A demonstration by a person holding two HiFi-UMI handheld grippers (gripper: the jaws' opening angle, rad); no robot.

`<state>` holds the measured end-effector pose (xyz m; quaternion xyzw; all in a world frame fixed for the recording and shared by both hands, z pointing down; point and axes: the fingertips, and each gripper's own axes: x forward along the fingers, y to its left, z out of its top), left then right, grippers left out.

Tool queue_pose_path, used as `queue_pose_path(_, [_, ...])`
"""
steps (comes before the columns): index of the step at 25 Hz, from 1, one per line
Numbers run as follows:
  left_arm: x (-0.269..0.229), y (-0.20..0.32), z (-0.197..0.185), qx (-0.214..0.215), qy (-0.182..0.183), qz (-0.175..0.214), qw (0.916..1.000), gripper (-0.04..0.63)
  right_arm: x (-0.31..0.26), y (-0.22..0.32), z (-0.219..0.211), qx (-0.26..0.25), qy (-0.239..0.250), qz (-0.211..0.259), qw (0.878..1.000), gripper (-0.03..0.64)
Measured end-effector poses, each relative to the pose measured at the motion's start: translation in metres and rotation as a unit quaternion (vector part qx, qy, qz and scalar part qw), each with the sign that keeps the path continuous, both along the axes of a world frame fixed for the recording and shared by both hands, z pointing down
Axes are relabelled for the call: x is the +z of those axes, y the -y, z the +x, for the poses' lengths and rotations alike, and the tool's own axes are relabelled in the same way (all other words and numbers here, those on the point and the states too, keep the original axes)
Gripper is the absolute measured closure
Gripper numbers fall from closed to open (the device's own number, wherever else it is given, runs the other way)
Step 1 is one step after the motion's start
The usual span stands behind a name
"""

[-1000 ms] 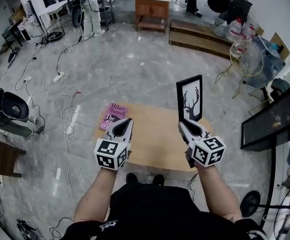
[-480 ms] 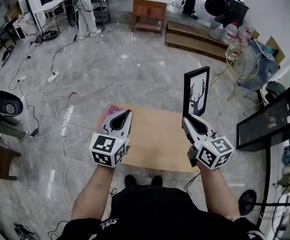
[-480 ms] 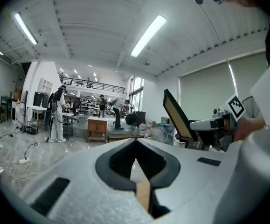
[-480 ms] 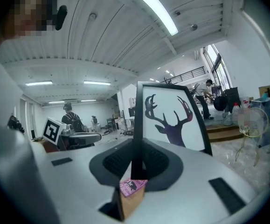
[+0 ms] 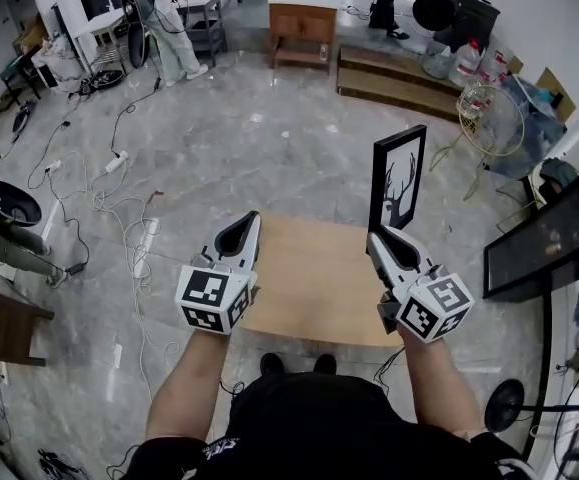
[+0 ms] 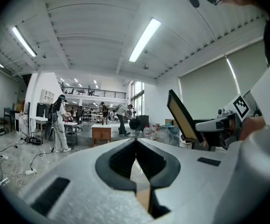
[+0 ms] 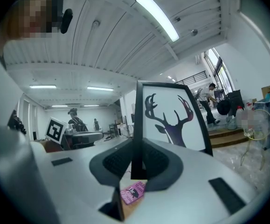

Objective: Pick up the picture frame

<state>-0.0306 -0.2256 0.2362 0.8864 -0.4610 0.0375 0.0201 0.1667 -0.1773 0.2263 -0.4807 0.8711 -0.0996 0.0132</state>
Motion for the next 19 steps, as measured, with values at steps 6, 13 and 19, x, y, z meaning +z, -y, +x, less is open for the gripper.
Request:
queue_pose_path(6, [0.005, -0.005, -0.001, 0.0, 0.003, -0.006, 1.0, 0.586, -0.009, -0.003, 0.002, -0.002, 0.001, 0.014, 1.0, 0.549])
queue_pose_path(13, [0.004, -0.008, 0.005, 0.004, 0.0, -0.012, 0.9999, 0.586, -0.009, 0.0, 0.009, 0.001, 0.005, 0.012, 1.0, 0.55])
queue_pose_path(19, [0.008, -0.013, 0.005, 0.003, -0.001, -0.013, 0.9999, 0.587, -0.003, 0.001, 0.011, 0.002, -0.003, 0.014, 1.0, 0.549])
